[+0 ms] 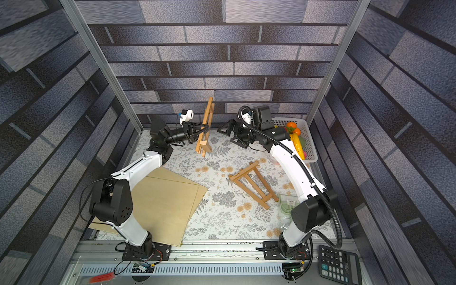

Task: Assemble the easel
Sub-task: Pick up the easel at the center of the board.

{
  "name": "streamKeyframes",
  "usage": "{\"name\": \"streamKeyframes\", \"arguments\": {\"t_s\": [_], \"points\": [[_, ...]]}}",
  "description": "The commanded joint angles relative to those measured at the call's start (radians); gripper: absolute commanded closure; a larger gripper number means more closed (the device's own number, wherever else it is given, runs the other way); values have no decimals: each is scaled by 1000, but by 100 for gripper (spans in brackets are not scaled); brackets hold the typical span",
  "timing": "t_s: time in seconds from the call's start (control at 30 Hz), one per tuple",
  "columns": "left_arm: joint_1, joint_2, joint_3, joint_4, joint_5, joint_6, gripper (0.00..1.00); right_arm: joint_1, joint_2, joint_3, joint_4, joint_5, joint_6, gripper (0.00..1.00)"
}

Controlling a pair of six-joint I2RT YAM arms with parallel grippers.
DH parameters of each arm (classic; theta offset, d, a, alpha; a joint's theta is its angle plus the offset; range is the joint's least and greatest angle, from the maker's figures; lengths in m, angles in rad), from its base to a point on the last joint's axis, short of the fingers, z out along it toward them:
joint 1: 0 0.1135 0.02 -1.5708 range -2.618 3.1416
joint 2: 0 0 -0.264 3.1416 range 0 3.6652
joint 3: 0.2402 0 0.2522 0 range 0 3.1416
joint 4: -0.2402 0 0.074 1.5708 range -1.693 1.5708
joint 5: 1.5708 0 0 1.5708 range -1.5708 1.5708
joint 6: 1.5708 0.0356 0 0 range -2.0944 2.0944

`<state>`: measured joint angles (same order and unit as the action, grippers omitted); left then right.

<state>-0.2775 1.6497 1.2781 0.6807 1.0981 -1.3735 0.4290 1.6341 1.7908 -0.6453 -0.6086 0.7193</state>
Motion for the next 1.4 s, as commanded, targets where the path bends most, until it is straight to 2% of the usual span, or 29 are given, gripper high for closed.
{"name": "streamKeyframes", "arguments": {"t_s": [0.0,0.03,0.1,0.3,0.4,0.6,0.63,0.77,0.8,0.83,0.87,0.9,0.93,0.97,1.0,1.03,1.2,1.3,1.37], "points": [[-33,-90,21,-140,90,189,96,3,11,104,-26,71,-24,1],[-37,-97,6,-113,86,173,96,4,28,139,-23,72,-20,2],[-49,-119,-23,-88,76,170,96,3,83,209,2,31,5,9],[-66,-170,-34,-231,64,292,96,24,175,331,53,-44,65,25],[-71,-176,-41,-231,61,295,96,41,186,327,83,-62,89,33],[-99,-168,-52,-204,51,294,96,63,192,283,181,-88,144,67],[-103,-165,-56,-192,49,289,96,63,187,278,183,-81,141,71],[-123,-163,-71,-154,41,275,96,62,180,252,179,-87,133,71],[-127,-163,-74,-149,36,277,96,63,177,236,191,-96,142,75],[-130,-166,-78,-149,29,277,96,63,172,215,213,-104,152,83],[-132,-168,-81,-149,28,277,95,63,164,198,229,-105,158,86],[-131,-171,-86,-147,26,276,85,62,155,187,237,-105,157,87],[-128,-178,-93,-150,19,281,59,63,144,179,242,-100,151,89],[-122,-188,-99,-162,11,291,38,63,135,178,236,-95,141,92],[-115,-199,-106,-179,9,306,3,62,124,181,223,-89,121,95],[-105,-212,-111,-207,8,328,0,62,116,190,201,-85,97,100],[-18,-332,-133,-471,-43,500,0,56,73,222,117,-126,-27,100],[88,-450,-172,-632,-159,594,0,37,34,203,118,-176,-63,100],[125,-507,-144,-844,-262,752,0,33,8,182,146,-216,-60,100]]}}
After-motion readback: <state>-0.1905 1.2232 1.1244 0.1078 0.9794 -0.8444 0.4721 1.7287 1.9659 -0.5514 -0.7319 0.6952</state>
